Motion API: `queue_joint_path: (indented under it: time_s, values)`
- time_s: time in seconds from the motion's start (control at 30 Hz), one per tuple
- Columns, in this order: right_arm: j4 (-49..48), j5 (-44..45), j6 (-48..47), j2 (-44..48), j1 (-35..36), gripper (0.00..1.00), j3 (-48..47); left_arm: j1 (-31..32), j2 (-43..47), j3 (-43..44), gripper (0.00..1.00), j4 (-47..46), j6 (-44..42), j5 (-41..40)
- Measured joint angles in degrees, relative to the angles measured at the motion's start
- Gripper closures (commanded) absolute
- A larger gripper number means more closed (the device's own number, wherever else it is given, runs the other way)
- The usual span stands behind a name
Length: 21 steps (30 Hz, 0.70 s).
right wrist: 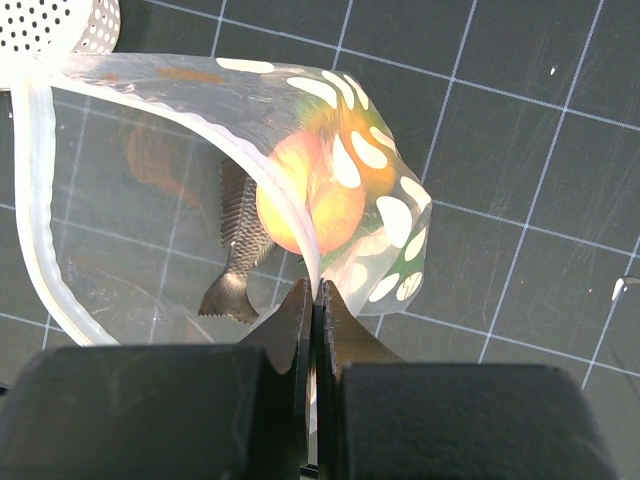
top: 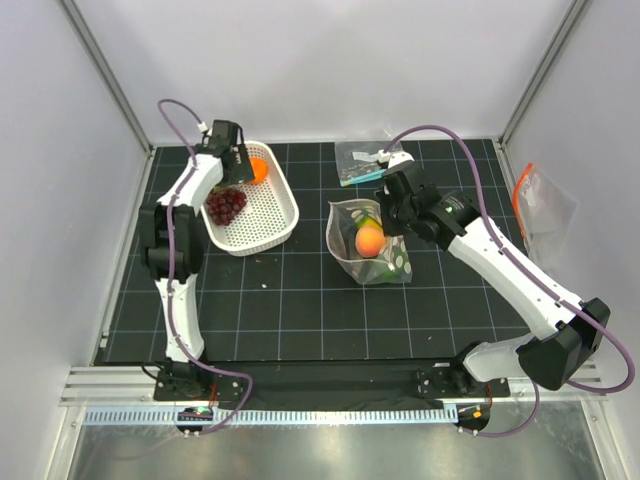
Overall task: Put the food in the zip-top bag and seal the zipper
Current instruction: Adjust the bin at the center of the board.
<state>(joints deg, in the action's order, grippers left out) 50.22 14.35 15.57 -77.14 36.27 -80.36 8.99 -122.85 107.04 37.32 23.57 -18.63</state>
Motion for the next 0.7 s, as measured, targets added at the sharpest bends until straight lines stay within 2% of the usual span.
queue_joint_path:
  time_s: [0.2, 0.33, 0.43, 0.53, 0.7]
  values:
    - [0.0, -0.1, 0.0, 0.0, 0.0, 0.99, 0.0, -1.4, -0.2, -5.0, 0.14, -0.7, 3.5, 6.9]
    - [0.0, -0.3, 0.0, 0.0, 0.0, 0.99, 0.0, 2.0, 5.3, -17.9, 0.17, -7.1, 5.3, 9.9]
    - [0.0, -0.6, 0.0, 0.0, 0.0, 0.99, 0.0, 6.7, 11.5, -24.7, 0.11, -8.6, 6.8, 11.7]
    - [0.0, -1.2, 0.0, 0.0, 0.0, 0.99, 0.0, 11.8, 15.5, -26.2, 0.01, -8.7, 7.6, 11.9]
    - [-0.1, -1.9, 0.0, 0.0, 0.0, 0.99, 0.0, 14.9, 21.2, -24.5, 0.00, -8.9, 6.3, 8.6]
